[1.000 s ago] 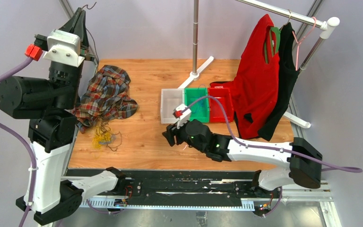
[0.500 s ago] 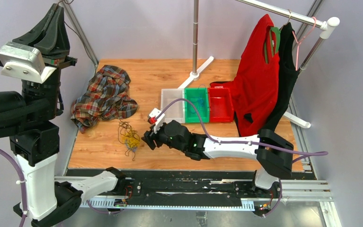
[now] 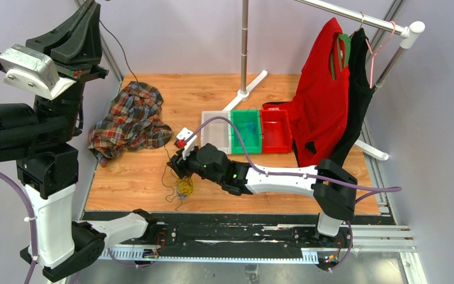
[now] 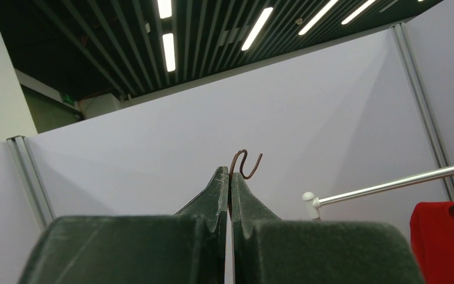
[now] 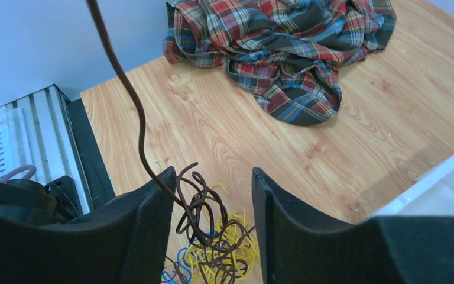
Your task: Untangle the cables
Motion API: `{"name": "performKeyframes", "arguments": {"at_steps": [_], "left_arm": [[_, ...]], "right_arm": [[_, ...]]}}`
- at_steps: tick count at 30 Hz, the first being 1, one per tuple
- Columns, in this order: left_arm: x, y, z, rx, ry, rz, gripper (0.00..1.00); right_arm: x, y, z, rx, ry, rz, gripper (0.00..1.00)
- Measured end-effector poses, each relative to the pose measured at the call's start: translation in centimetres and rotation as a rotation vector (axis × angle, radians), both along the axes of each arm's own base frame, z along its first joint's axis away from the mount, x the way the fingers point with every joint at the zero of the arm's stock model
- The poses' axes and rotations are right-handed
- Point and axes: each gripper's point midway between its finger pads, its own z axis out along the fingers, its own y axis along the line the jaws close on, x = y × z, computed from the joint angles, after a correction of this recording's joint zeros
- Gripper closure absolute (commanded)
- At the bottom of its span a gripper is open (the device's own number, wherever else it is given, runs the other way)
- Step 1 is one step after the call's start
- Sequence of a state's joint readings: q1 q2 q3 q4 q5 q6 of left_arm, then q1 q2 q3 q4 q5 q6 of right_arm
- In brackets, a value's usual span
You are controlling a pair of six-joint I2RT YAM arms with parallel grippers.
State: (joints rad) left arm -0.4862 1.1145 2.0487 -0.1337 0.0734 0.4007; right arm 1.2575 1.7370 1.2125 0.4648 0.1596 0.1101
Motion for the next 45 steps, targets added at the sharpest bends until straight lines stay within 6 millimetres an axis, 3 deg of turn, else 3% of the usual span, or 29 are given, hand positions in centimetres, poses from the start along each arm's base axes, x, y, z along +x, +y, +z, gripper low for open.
{"name": "performKeyframes", "arguments": {"at_steps": [7,16,20,22,24,34,37,39,43,45], "left_arm": [[-0.2,-0.2,0.2,0.001,-0.008,-0.012,1.0],[-2.6,1.2,2.7,-0.037,-0.1,0.001,1.0],[-4.3,2.3,4.4,-0.066,-0.163,0.014,1.0],[-5.2,3.0,5.4,-0.088,-0.202,0.032,0.99],[-6.0,3.8,6.2,-0.111,-0.234,0.048,1.0],[-9.0,8.4,10.4,-0.282,-0.438,0.224,1.0],[-8.9,8.7,10.7,-0.3,-0.463,0.25,0.99],[-8.3,8.3,10.3,-0.288,-0.458,0.251,0.99],[-6.7,7.0,9.5,-0.238,-0.433,0.25,1.0],[-6.1,6.7,9.7,-0.238,-0.437,0.254,0.99]], "right_arm": [[0.2,-0.9,-4.0,-0.068,0.035,-0.027,0.71],[0.3,-3.6,-9.6,-0.158,0.094,-0.081,0.83],[0.6,-5.6,-11.7,-0.196,0.117,-0.123,0.9],[0.7,-7.1,-12.7,-0.214,0.127,-0.152,0.98],[0.6,-8.9,-13.7,-0.232,0.142,-0.183,0.99],[1.0,-18.0,-15.3,-0.243,0.172,-0.383,0.99],[1.5,-20.6,-15.5,-0.248,0.171,-0.455,0.99],[1.7,-21.7,-15.1,-0.249,0.164,-0.486,1.0],[2.3,-23.2,-12.4,-0.211,0.121,-0.542,0.99],[2.5,-23.6,-10.9,-0.186,0.095,-0.558,0.88]]}}
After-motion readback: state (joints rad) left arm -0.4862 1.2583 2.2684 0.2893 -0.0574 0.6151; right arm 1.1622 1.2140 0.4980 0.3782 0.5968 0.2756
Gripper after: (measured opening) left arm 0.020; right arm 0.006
